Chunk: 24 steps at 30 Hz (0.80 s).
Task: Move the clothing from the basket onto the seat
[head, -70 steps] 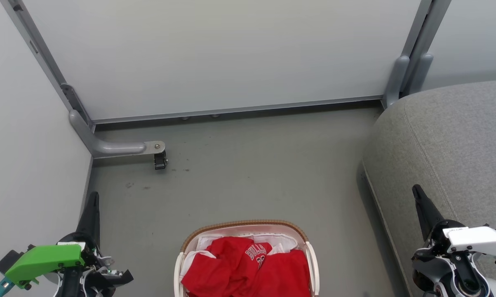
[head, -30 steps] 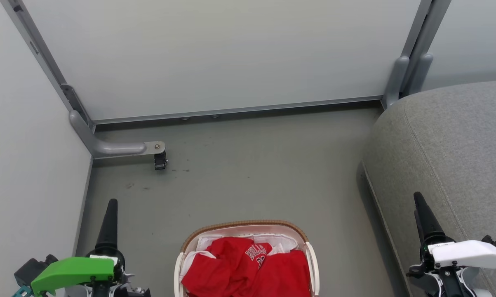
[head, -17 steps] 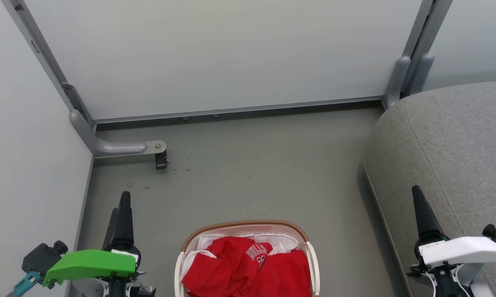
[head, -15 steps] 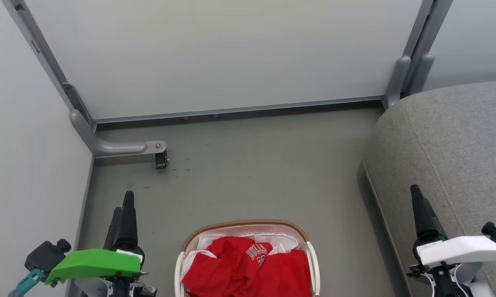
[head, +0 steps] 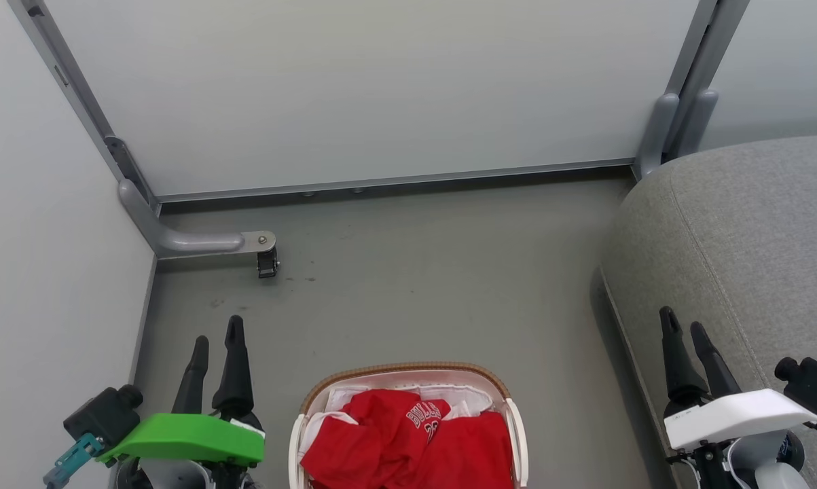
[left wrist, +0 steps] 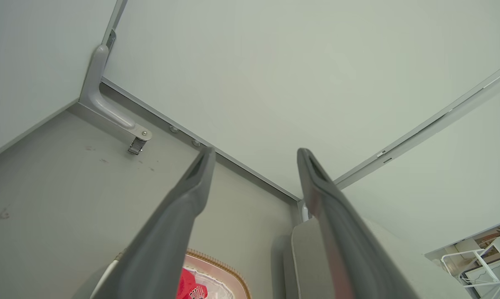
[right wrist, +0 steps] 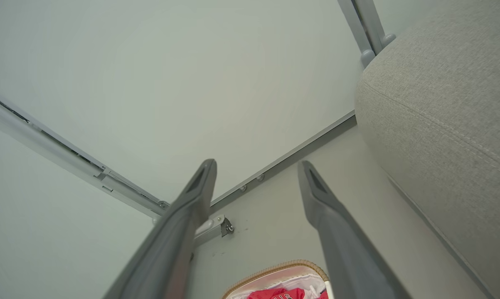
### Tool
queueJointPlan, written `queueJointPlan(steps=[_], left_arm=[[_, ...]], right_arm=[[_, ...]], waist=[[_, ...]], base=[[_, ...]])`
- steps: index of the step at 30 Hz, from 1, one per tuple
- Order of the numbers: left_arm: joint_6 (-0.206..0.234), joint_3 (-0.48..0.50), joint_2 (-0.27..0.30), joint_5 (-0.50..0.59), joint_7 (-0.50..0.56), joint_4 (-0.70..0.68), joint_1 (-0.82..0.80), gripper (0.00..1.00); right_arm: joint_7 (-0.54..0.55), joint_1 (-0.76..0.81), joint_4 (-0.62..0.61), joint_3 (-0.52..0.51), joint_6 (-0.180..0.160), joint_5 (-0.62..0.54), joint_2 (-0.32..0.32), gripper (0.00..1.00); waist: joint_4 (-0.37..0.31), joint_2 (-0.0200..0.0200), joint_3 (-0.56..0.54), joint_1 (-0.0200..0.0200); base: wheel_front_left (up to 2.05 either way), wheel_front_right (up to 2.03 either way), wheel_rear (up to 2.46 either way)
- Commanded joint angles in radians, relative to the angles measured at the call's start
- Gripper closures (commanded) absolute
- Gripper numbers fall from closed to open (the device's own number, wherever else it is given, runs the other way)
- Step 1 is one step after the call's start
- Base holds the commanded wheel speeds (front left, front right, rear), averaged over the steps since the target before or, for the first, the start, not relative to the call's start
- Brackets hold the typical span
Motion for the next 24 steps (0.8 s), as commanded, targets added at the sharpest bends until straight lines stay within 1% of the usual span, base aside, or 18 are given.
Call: queueJointPlan(steps=[1, 7, 16, 24], left_arm=[[0.005, -0.007, 0.007, 0.036, -0.010, -0.011, 0.001, 0.00], [0.001, -0.029, 0.007, 0.143, -0.028, 0.017, 0.008, 0.00], [0.015, -0.042, 0.008, 0.253, -0.053, 0.038, 0.019, 0.00], [0.017, -0.049, 0.009, 0.329, -0.074, 0.049, 0.023, 0.00]], right_arm=[[-0.010, 0.004, -0.016, 0.003, 0.000, -0.039, -0.007, 0.00], [-0.027, 0.007, -0.018, 0.016, 0.000, -0.121, -0.008, 0.00], [-0.054, 0.015, -0.015, 0.028, 0.000, -0.237, -0.009, 0.00], [-0.074, 0.020, -0.009, 0.036, 0.000, -0.314, -0.010, 0.00]], waist=[[0.000, -0.0001, 0.000, 0.0000], [0.002, -0.0001, -0.003, 0.0000], [0.004, -0.0001, -0.004, 0.0000], [0.007, -0.0001, -0.002, 0.0000]], base=[[0.00, 0.00, 0.00], [0.00, 0.00, 0.00], [0.00, 0.00, 0.00], [0.00, 0.00, 0.00]])
